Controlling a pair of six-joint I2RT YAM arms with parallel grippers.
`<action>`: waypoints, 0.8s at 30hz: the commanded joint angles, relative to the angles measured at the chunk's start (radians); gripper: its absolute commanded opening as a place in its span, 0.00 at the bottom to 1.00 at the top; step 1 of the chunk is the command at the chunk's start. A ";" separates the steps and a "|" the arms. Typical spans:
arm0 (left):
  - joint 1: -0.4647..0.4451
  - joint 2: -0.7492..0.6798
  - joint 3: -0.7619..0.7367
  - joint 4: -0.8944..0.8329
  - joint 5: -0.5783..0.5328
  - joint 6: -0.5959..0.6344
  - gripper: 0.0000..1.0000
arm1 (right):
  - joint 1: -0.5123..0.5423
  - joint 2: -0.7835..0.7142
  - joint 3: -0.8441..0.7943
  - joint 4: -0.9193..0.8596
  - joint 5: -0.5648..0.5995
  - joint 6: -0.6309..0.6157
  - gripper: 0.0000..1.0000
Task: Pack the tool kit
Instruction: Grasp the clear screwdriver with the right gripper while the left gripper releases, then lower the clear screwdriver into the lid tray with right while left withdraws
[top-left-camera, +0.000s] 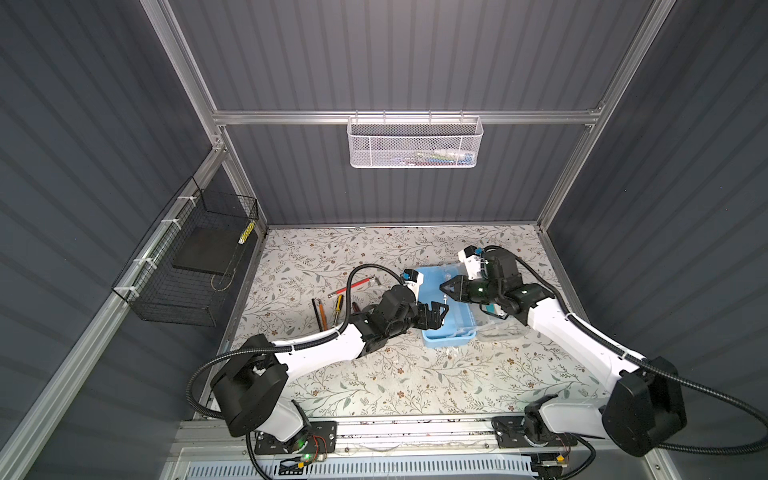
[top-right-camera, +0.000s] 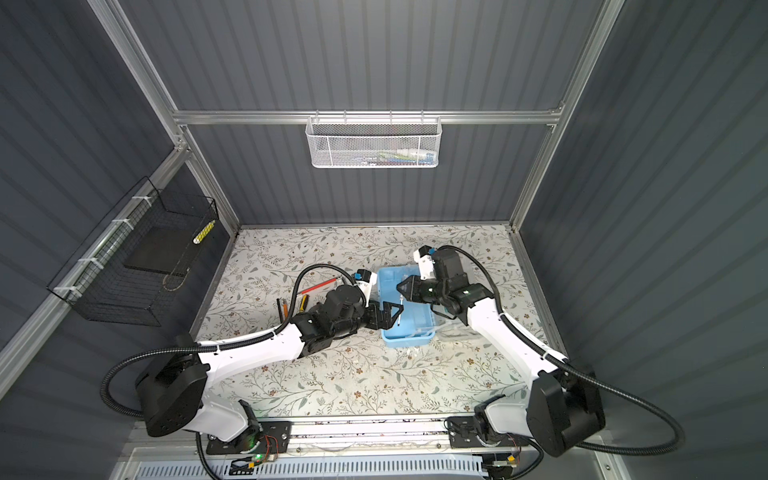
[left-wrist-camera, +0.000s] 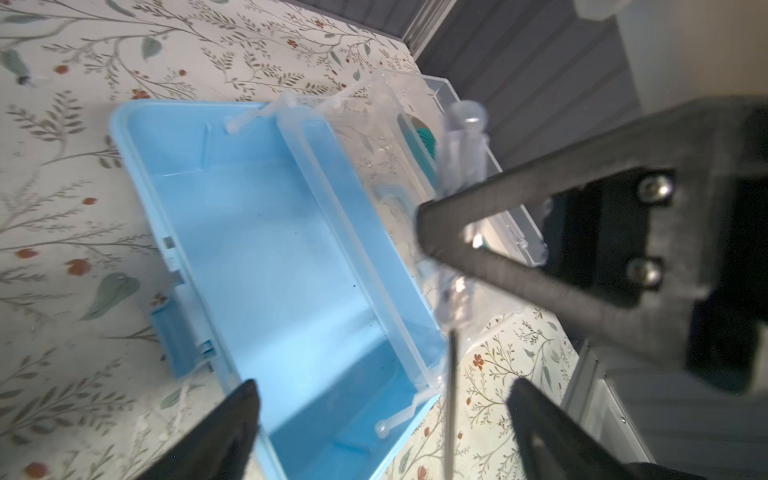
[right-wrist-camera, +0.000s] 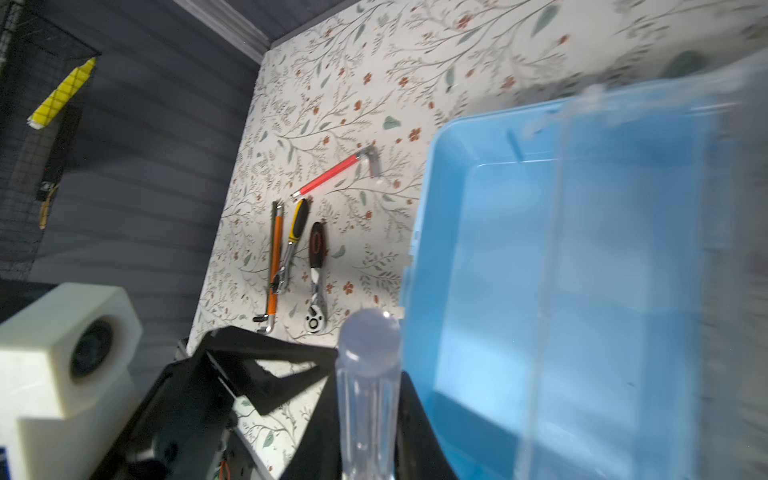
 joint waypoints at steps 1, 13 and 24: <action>-0.004 -0.084 -0.036 -0.101 -0.142 0.038 1.00 | -0.093 -0.053 0.062 -0.191 0.157 -0.144 0.06; -0.002 -0.197 -0.108 -0.249 -0.312 0.062 1.00 | -0.231 0.014 0.217 -0.403 0.417 -0.380 0.07; 0.000 -0.228 -0.144 -0.275 -0.343 0.059 1.00 | -0.257 0.141 0.307 -0.447 0.512 -0.461 0.07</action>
